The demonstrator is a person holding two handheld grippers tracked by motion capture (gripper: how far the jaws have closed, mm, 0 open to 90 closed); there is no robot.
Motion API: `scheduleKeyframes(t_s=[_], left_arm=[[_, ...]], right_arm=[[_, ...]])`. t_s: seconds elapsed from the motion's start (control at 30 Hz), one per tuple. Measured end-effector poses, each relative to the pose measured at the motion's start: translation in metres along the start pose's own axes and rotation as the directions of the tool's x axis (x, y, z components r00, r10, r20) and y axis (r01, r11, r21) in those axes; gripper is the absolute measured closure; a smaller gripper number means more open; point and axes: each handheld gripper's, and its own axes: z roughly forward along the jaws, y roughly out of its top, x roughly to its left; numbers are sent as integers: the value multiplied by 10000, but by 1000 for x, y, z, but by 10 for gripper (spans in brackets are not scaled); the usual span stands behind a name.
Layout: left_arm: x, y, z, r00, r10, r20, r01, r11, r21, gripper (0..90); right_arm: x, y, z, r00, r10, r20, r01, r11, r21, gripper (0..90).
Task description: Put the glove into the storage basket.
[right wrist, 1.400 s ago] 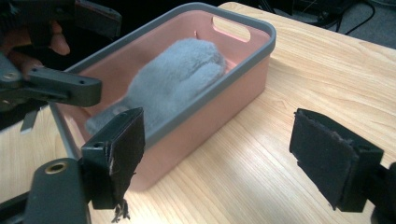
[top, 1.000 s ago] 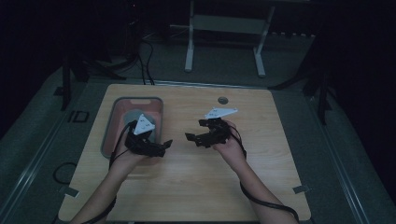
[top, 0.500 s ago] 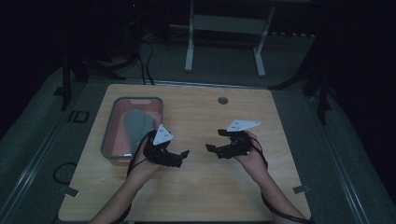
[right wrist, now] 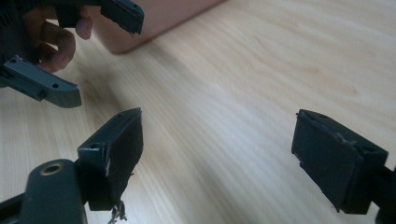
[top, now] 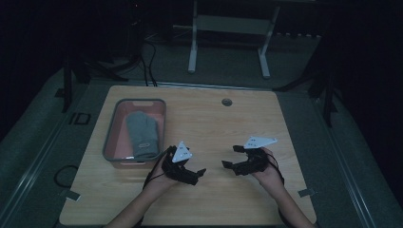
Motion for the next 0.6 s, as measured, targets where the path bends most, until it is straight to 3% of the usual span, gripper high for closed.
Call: scheduleKeyframes(t_s=[0.27, 0.43, 0.6], left_arm=[[-9, -15, 12, 9994, -27, 331, 22, 9999, 157, 29], [-10, -19, 13, 9999, 81, 109, -81, 10000, -11, 29], [-11, -24, 16, 9993, -220, 290, 222, 9997, -72, 29]], right_arm=[[-7, -31, -10, 9997, 147, 175, -150, 9998, 149, 144], [-13, -46, -18, 9986, 232, 471, -230, 9997, -43, 145], [-16, -63, -24, 9968, 307, 741, -330, 9990, 299, 144]])
